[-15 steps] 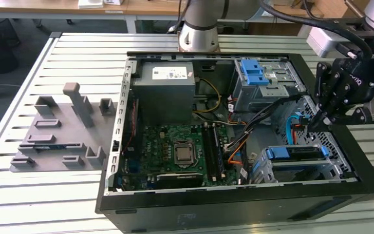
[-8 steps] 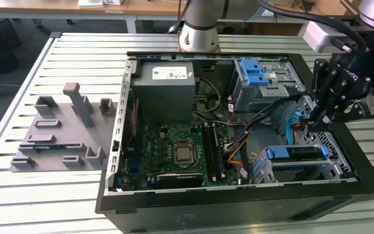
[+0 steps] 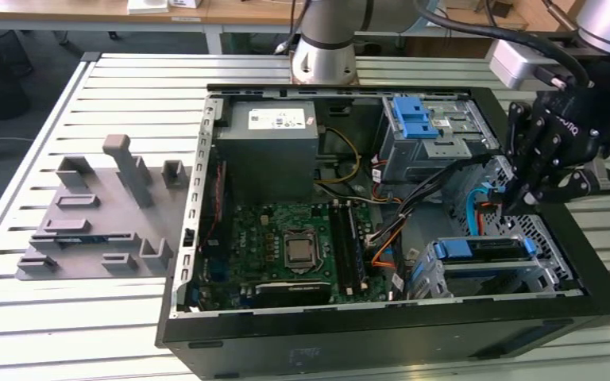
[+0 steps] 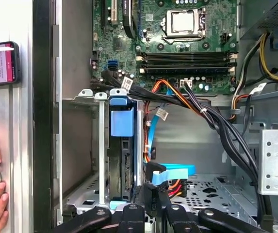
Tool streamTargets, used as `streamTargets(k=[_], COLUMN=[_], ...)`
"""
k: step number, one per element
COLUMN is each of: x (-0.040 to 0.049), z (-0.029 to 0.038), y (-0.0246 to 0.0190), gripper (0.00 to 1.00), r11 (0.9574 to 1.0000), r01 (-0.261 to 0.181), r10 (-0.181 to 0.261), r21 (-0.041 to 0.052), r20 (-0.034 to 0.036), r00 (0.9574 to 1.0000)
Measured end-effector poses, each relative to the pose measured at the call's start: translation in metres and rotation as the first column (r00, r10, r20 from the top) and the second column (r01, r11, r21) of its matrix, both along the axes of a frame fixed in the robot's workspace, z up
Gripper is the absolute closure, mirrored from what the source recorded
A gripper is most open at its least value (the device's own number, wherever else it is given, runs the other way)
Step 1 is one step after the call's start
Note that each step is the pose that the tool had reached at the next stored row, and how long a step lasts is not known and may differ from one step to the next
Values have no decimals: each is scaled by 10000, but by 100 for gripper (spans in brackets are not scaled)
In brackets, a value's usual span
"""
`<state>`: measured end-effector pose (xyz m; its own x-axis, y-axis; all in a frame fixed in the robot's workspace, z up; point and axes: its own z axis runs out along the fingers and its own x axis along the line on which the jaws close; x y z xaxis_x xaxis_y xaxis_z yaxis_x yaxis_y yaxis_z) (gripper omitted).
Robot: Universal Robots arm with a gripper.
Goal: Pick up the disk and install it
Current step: 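Insert the first disk wire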
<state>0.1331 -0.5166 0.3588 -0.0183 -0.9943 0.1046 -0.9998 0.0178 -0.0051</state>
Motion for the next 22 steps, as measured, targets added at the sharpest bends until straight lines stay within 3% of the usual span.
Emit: streamTargets(k=[4,8,10,12,13,14,16,17,22], x=[0,0,2,2,3,3,3,3,-1], z=[-29,-53,-58,-62,-65,-68,-71,-78,-133], y=[13,15,15,15,14,15,13,8,-66], gripper=[75,75,83,84,84,84,84,84,84], r11=[10000,9997,9996,9996,9997,9999,9997,9994,9994], r01=[0,0,0,1,0,0,0,0,0], r10=[0,0,0,-1,0,0,0,0,0], r21=[-95,-250,-267,-265,-243,-114,246,332,356], r20=[0,0,0,0,0,0,0,0,0], r00=[10000,10000,10000,10000,10000,10000,10000,10000,10000])
